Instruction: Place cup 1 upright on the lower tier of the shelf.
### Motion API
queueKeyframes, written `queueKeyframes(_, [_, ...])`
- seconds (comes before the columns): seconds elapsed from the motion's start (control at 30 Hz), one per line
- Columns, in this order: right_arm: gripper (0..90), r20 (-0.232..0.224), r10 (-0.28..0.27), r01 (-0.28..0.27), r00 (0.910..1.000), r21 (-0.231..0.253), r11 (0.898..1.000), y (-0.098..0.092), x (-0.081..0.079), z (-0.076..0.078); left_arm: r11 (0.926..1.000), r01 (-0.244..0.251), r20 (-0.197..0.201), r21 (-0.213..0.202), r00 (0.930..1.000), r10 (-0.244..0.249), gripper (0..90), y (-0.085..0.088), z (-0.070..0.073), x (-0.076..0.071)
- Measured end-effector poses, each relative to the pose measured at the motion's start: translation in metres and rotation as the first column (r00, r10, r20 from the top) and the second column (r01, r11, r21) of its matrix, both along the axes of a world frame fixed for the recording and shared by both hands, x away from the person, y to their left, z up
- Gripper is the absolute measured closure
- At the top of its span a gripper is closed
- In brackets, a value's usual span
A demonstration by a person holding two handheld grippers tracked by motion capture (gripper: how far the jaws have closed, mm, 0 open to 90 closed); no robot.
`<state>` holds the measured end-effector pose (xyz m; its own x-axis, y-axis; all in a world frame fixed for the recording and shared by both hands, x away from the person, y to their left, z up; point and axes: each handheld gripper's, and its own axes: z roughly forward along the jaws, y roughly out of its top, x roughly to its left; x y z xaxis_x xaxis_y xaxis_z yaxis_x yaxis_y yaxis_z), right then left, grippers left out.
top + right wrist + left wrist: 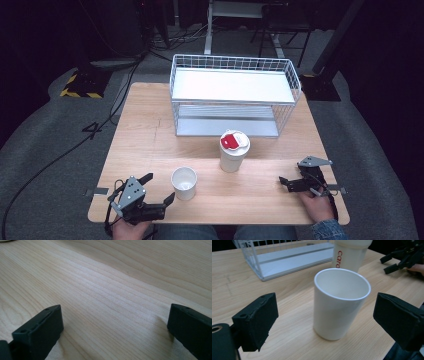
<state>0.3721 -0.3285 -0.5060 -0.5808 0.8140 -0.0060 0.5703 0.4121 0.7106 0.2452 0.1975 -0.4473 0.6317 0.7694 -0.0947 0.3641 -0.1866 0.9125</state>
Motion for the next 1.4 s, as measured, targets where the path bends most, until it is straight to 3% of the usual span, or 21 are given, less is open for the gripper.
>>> queueKeyframes(0.13, [0.4, 0.000, 0.000, 0.000, 1.0000, 0.000, 1.000, 0.000, 0.000, 0.000, 0.9997, -0.002, 0.014, -0.026, 0.9999, 0.002, 6.2, -0.009, -0.009, 0.003])
queueKeyframes(0.3, [0.4, 0.000, -0.003, 0.003, 1.0000, 0.000, 1.000, 0.000, 0.000, 0.000, 1.0000, 0.003, 0.017, -0.007, 0.9998, -0.002, 5.8, -0.017, -0.014, 0.006])
queueKeyframes(0.63, [0.4, 0.000, -0.006, 0.006, 1.0000, -0.001, 1.000, 0.000, -0.001, 0.000, 0.9994, 0.007, -0.017, -0.033, 0.9998, -0.008, 6.7, -0.029, -0.023, 0.016])
queueKeyframes(0.83, [0.4, 0.000, -0.006, 0.006, 1.0000, -0.002, 1.000, 0.000, -0.001, 0.000, 0.9990, 0.044, -0.037, -0.001, 0.9983, -0.044, 6.8, -0.042, -0.029, 0.026])
queueKeyframes(1.1, [0.4, 0.002, -0.009, 0.009, 1.0000, -0.002, 1.000, 0.000, -0.001, 0.000, 0.9966, 0.026, -0.081, 0.078, 0.9965, -0.020, 8.5, -0.051, -0.037, 0.036])
queueKeyframes(1.27, [0.4, 0.002, -0.011, 0.011, 0.9999, -0.002, 1.000, 0.000, -0.001, 0.000, 0.9969, 0.022, -0.109, 0.076, 0.9939, -0.014, 14.7, -0.052, -0.040, 0.038])
queueKeyframes(1.4, [0.4, 0.002, -0.011, 0.011, 0.9999, -0.002, 1.000, 0.000, -0.001, 0.000, 0.9938, 0.040, -0.123, 0.103, 0.9920, -0.027, 17.7, -0.053, -0.043, 0.038])
